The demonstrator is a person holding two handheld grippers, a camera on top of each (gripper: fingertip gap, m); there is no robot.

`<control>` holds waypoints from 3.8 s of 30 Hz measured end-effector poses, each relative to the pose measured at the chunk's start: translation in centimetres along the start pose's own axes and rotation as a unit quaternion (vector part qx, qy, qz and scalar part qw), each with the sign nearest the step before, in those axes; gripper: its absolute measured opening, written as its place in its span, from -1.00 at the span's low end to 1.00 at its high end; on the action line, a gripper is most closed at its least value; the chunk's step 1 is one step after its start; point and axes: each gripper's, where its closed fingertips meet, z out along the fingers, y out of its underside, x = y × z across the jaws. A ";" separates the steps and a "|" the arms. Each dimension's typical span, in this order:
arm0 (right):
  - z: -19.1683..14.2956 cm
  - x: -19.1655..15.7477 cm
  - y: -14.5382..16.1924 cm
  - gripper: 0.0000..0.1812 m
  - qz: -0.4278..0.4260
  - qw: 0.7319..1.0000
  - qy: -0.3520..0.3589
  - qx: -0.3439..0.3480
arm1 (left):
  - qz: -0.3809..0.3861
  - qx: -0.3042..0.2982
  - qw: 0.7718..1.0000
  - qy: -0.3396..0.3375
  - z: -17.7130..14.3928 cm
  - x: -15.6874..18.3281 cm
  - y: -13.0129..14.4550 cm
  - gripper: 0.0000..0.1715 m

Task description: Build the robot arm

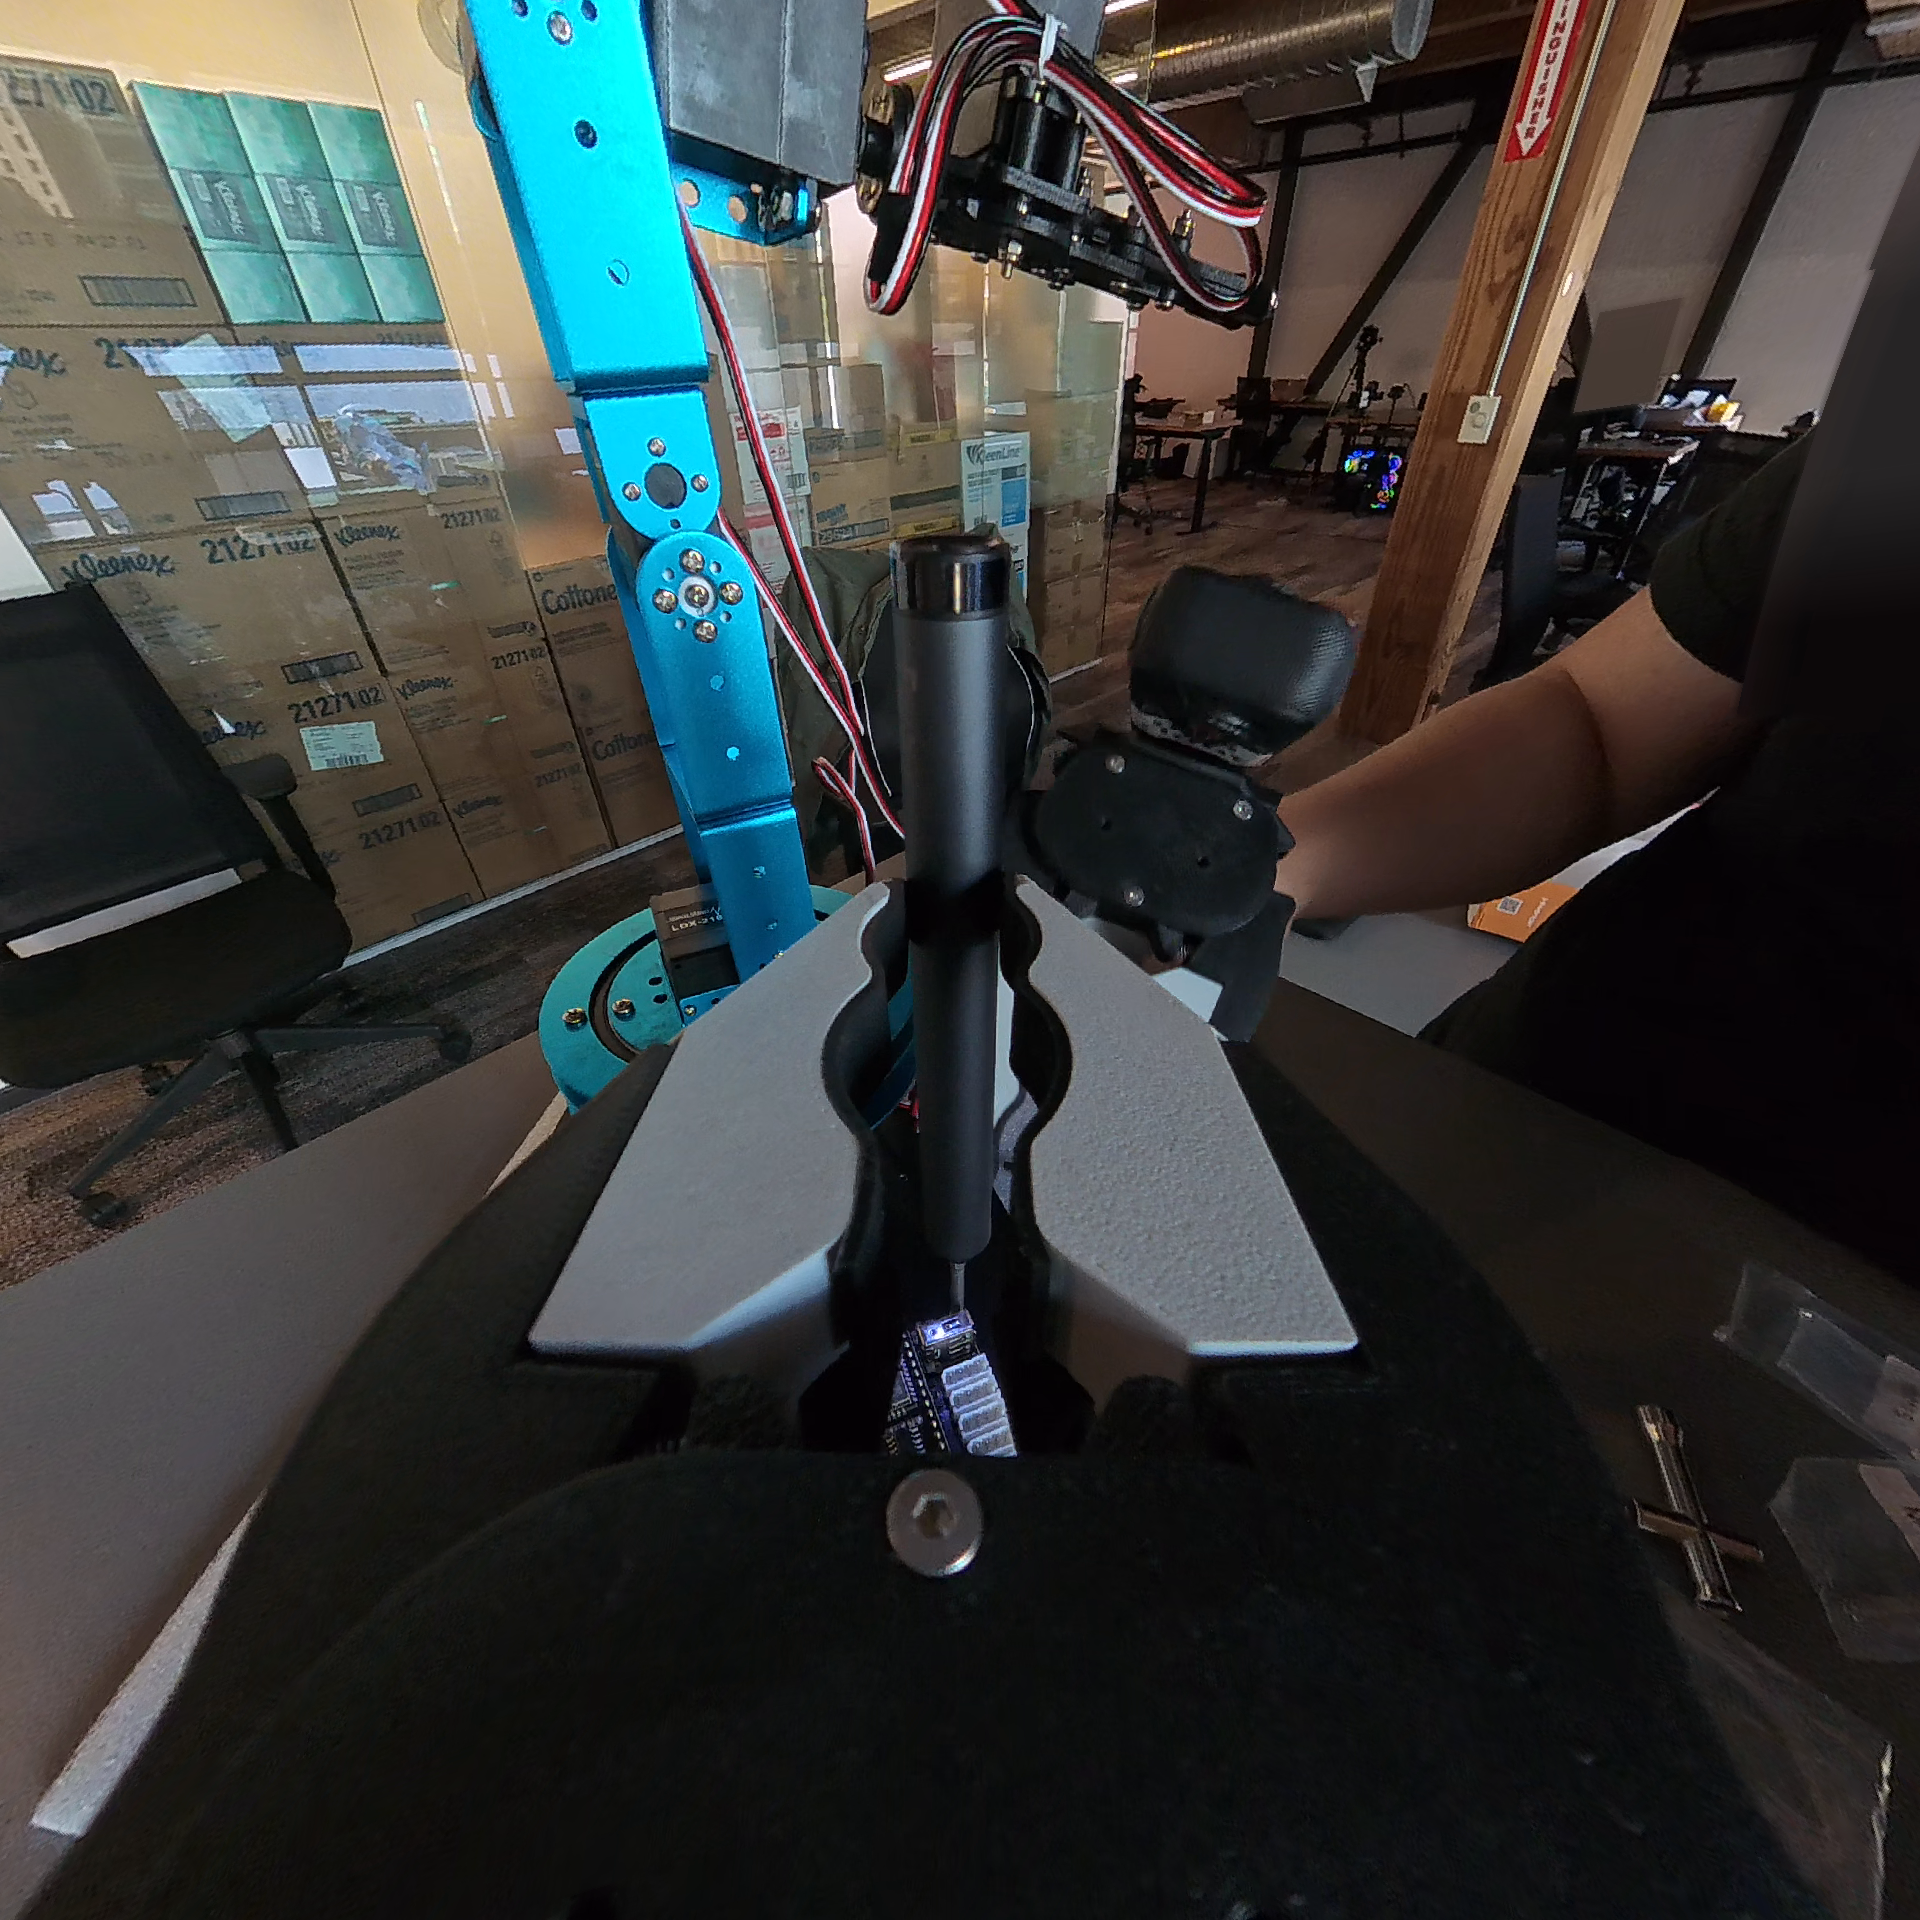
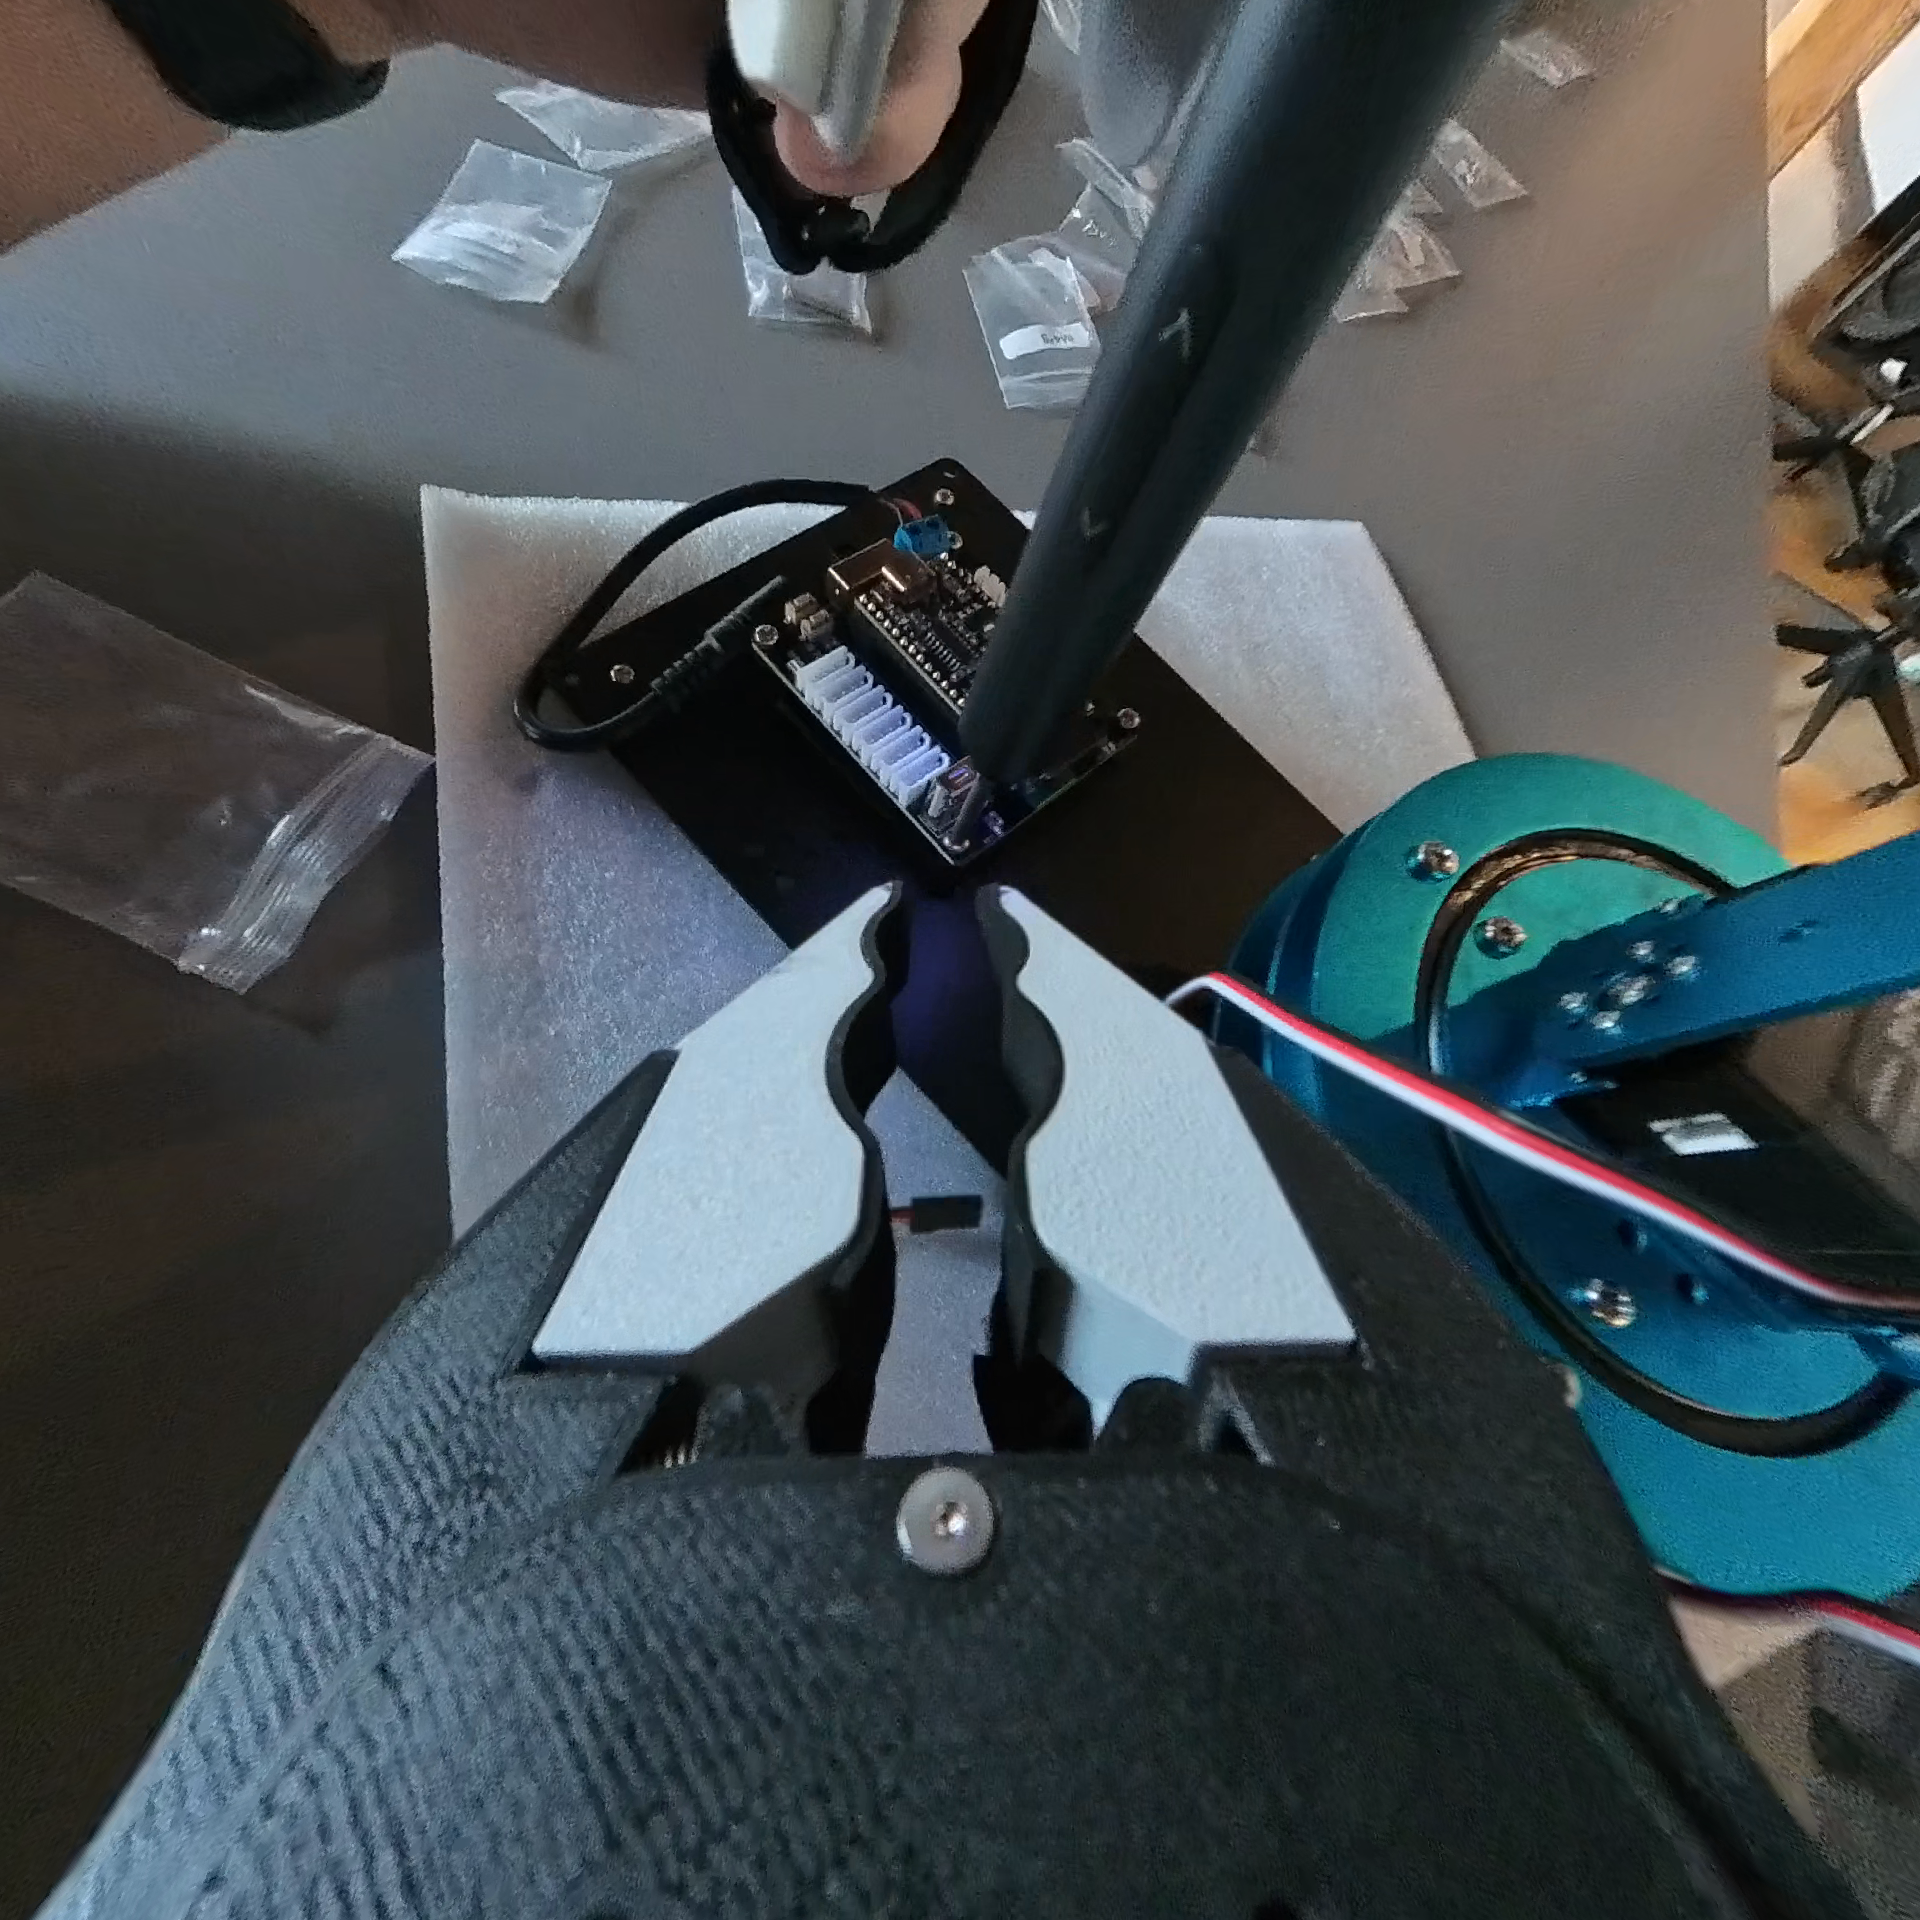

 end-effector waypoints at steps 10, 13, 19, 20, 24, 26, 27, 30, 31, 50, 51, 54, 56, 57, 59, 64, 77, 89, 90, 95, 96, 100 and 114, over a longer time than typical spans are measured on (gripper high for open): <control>1.6 0.0 0.8 -0.88 0.062 0.998 -0.016 0.004 | -0.002 -0.001 1.000 -0.004 0.0 -0.1 0.0 -0.82; 1.8 -0.1 0.8 -0.92 0.057 0.998 -0.016 0.006 | -0.001 -0.002 1.000 -0.007 0.0 -0.2 0.0 -0.82; 2.1 0.1 0.8 -0.95 0.058 0.998 -0.011 0.006 | -0.002 -0.002 1.000 -0.010 0.0 -0.3 0.0 -0.82; 2.1 0.1 0.8 -0.96 0.057 0.998 -0.010 0.006 | -0.001 -0.003 1.000 -0.012 0.0 -0.4 0.0 -0.82; 2.1 0.2 0.8 -0.96 0.053 0.999 -0.006 0.006 | -0.001 -0.003 1.000 -0.014 0.0 -0.4 0.1 -0.82; 2.2 0.2 0.8 -0.96 0.052 0.999 -0.006 0.006 | -0.004 -0.002 1.000 -0.016 0.1 -0.6 0.1 -0.82; 2.2 0.2 0.8 -0.96 0.050 0.999 -0.006 0.005 | -0.006 -0.001 1.000 -0.015 0.1 -0.5 0.1 -0.82; 2.2 0.2 0.8 -0.96 0.044 0.999 -0.002 0.005 | -0.010 -0.002 1.000 -0.017 0.2 -0.6 0.1 -0.82; 2.2 0.2 0.8 -0.96 0.042 0.999 -0.001 0.005 | -0.011 -0.002 1.000 -0.014 0.2 -0.5 0.1 -0.82; -0.8 1.1 -2.3 -0.76 0.006 0.996 0.049 0.073 | -0.022 0.000 1.000 -0.006 0.3 -0.4 0.0 -0.81; -1.1 1.0 -2.8 -0.73 0.003 0.996 0.048 0.080 | -0.023 0.001 1.000 -0.006 0.3 -0.4 0.0 -0.81; -1.5 1.0 -4.0 -0.69 0.001 0.995 0.040 0.088 | -0.022 0.002 1.000 -0.007 0.3 -0.5 0.0 -0.82; -1.6 1.4 -4.6 -0.69 -0.001 0.995 0.043 0.095 | -0.020 0.001 1.000 -0.007 0.4 -0.4 0.0 -0.82; -1.7 1.6 -4.9 -0.69 0.001 0.994 0.043 0.098 | -0.020 0.000 1.000 -0.006 0.4 -0.4 0.0 -0.82; -1.7 2.1 -5.2 -0.69 0.003 0.994 0.046 0.095 | -0.020 0.001 1.000 -0.006 0.4 -0.4 0.0 -0.82; -1.4 2.1 -5.6 -0.76 0.012 0.995 0.021 0.092 | -0.015 0.000 1.000 -0.008 0.3 -0.4 0.0 -0.82; -1.4 1.8 -5.6 -0.77 0.019 0.996 -0.001 0.082 | -0.038 0.003 0.999 0.005 0.2 -0.3 0.1 -0.82; -1.2 1.7 -5.6 -0.80 0.048 0.995 -0.015 0.090 | -0.032 0.004 0.999 0.013 0.1 0.0 0.1 -0.81; -1.2 1.8 -5.6 -0.80 0.048 0.995 -0.015 0.088 | -0.030 0.004 0.999 0.011 0.2 0.0 0.1 -0.81; -1.1 1.7 -5.6 -0.80 0.053 0.995 -0.020 0.081 | -0.030 0.014 0.999 -0.004 0.5 -0.3 -0.8 -0.70; -1.1 1.7 -5.7 -0.80 0.051 0.995 -0.020 0.079 | -0.029 0.015 0.999 -0.007 0.5 -0.3 -1.1 -0.69; -1.1 1.6 -5.7 -0.80 0.049 0.996 -0.019 0.074 | -0.017 0.009 1.000 -0.015 0.6 -0.1 -1.5 -0.81; -3.0 1.3 -5.7 -0.79 0.026 0.983 -0.015 0.179 | -0.031 0.013 0.999 -0.007 0.6 -0.2 -1.6 -0.82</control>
